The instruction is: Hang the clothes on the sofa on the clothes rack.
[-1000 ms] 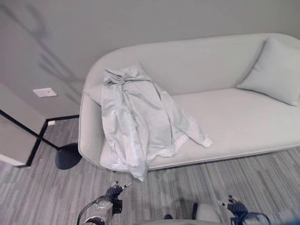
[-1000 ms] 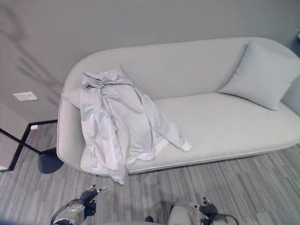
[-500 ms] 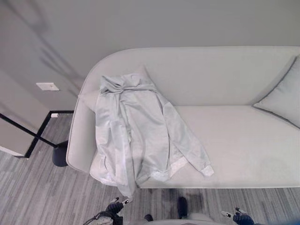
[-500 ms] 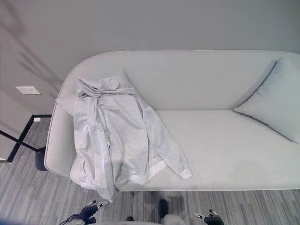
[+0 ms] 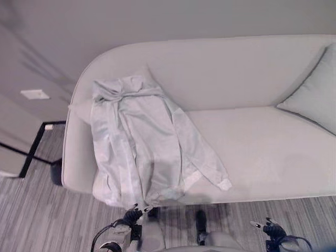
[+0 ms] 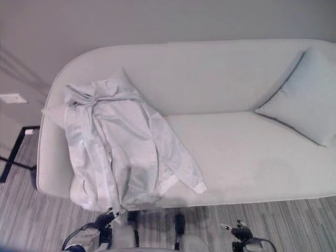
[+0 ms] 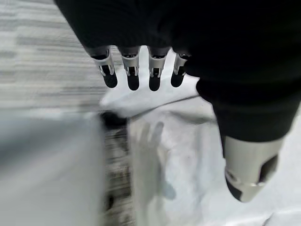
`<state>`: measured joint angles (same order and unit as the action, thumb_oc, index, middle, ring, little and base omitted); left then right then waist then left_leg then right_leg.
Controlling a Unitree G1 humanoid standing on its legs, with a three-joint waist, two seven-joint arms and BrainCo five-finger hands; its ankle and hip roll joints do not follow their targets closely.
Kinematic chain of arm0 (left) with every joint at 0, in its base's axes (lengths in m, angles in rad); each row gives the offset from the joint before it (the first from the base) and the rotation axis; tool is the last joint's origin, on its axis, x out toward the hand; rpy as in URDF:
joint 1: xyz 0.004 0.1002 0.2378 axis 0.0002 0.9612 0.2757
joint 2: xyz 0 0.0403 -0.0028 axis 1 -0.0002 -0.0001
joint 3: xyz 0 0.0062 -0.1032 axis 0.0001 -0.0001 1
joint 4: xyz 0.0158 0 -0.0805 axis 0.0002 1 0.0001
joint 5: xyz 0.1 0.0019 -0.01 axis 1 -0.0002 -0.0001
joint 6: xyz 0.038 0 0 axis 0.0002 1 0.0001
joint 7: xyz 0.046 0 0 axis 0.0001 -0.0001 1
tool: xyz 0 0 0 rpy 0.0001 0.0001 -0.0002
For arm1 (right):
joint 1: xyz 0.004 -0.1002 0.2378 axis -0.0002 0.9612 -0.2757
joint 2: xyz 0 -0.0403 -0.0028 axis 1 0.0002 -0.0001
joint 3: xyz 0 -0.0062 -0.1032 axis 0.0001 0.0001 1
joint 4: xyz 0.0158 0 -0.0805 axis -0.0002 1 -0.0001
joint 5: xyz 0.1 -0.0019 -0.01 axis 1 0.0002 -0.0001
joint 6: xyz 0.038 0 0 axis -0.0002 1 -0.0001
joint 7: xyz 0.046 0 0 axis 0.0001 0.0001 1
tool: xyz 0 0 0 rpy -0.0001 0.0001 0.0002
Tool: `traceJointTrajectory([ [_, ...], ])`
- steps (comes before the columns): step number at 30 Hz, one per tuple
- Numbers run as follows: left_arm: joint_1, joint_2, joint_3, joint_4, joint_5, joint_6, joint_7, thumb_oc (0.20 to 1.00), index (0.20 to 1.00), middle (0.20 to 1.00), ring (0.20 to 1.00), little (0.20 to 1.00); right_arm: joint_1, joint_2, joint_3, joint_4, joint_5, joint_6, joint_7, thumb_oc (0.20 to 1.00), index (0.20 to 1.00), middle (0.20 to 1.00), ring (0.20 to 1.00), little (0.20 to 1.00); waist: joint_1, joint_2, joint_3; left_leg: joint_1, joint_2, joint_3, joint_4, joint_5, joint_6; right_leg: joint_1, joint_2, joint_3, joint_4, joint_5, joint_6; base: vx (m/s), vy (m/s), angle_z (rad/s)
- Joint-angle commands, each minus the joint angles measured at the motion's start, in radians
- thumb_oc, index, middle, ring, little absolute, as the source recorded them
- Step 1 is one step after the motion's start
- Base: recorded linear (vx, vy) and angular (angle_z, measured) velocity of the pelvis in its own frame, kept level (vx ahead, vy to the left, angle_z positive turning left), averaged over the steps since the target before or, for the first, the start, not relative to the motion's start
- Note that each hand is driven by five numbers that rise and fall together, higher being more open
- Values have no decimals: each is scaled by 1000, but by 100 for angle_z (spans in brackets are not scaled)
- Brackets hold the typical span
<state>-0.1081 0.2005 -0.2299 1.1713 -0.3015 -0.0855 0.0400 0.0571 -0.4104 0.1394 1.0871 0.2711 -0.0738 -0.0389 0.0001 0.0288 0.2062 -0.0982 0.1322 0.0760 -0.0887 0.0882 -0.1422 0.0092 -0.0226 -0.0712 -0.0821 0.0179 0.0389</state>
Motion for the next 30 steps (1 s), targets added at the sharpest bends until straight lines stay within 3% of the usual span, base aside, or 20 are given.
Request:
traceJointTrajectory([
  [1,-1,62,5,-47,19,-26,11,1000,1000,1000,1000,1000,-16,8,28,-52,-36,-13,-1,1000,1000,1000,1000,1000,30,-47,-38,-9,-39,29,7,12,42,1,-255,53,178,-28,164,47,264,-33],
  [3,-7,74,12,-36,21,-23,13,1000,1000,1000,1000,1000,-33,12,44,-51,-47,-8,-4,1000,1000,1000,1000,1000,42,-46,-34,11,-66,43,1,-6,63,-29,-271,23,244,8,155,70,222,-19],
  [4,-5,77,13,-28,28,-19,15,1000,1000,1000,1000,1000,-34,16,56,-60,-50,-8,-6,1000,1000,1000,1000,1000,35,-43,-27,34,-80,42,1,-21,75,-70,-232,37,298,8,133,127,251,8],
  [5,-9,78,17,-15,32,-21,16,1000,1000,1000,1000,1000,-39,17,64,-61,-54,-9,-9,1000,1000,1000,1000,1000,29,-40,-21,48,-89,46,1,-30,80,-96,-176,35,278,-14,128,119,177,-7],
  [6,-13,80,17,-10,32,-21,19,1000,1000,1000,1000,1000,-44,17,70,-60,-57,-10,-13,1000,1000,1000,1000,1000,25,-41,-12,55,-93,47,1,-34,81,-110,-151,23,261,-20,126,70,47,0],
  [7,-32,83,12,-6,25,-24,25,1000,1000,1000,1000,1000,-63,13,87,-57,-57,-12,-20,1000,1000,1000,1000,1000,17,-49,3,60,-108,43,1,-44,86,-142,-100,7,170,-8,123,23,-15,8],
  [8,-32,82,12,-6,25,-25,25,1000,1000,1000,1000,1000,-64,13,88,-56,-57,-13,-20,1000,1000,1000,1000,1000,15,-48,8,66,-107,40,1,-45,86,-135,-100,4,166,-8,123,40,-26,-5],
  [9,-42,84,0,-10,45,-24,22,1000,1000,1000,1000,1000,-67,6,108,-54,-80,-10,-24,1000,1000,1000,1000,1000,13,-54,16,65,-127,22,1,-45,92,-113,-74,61,116,-10,128,62,-13,7],
  [11,-42,84,12,-50,30,-32,31,1000,1000,1000,1000,1000,-55,5,115,-73,-106,-9,-26,1000,1000,1000,1000,1000,22,-63,9,80,-135,19,1,-52,92,-82,-73,66,81,7,128,107,-44,95],
  [15,-14,116,15,-313,17,-48,66,1000,1000,1000,1000,1000,-56,-52,112,-195,-181,-6,-41,1000,1000,1000,1000,1000,36,-62,-16,96,-121,10,1,-58,81,-2,-82,-2,-1,22,129,126,-82,33],
  [16,6,158,34,-548,40,-55,73,1000,1000,1000,1000,1000,-64,-110,81,-328,-207,-9,-39,1000,1000,1000,1000,1000,35,-58,-11,90,-117,1,1,-58,72,3,-88,-17,-4,21,134,62,-46,25],
  [18,-8,187,39,-661,66,-60,76,1000,1000,1000,1000,1000,-92,-148,75,-391,-212,-13,-32,1000,1000,1000,1000,1000,36,-55,-6,87,-113,0,1,-57,68,1,-91,-20,-2,22,136,39,-26,21],
  [22,-127,242,5,-750,202,-44,101,1000,1000,1000,1000,1000,-190,-208,78,-491,-211,-23,-41,1000,1000,1000,1000,1000,40,-53,5,83,-110,-1,1,-61,61,-1,-95,-23,-3,20,137,16,-16,8],
  [25,-355,261,-84,-741,318,-18,173,1000,1000,1000,1000,1000,-389,-252,136,-470,-196,-27,-77,1000,1000,1000,1000,1000,48,-49,43,48,-111,-8,1,-49,55,-34,-97,-22,-2,31,140,-63,-55,3],
  [30,-521,268,-155,-692,408,15,237,1000,1000,1000,1000,1000,-600,-291,207,-427,-183,-22,-115,1000,1000,1000,1000,1000,56,-34,93,-11,-110,-13,1,-21,44,-95,-97,-17,0,47,143,-76,-56,2],
])
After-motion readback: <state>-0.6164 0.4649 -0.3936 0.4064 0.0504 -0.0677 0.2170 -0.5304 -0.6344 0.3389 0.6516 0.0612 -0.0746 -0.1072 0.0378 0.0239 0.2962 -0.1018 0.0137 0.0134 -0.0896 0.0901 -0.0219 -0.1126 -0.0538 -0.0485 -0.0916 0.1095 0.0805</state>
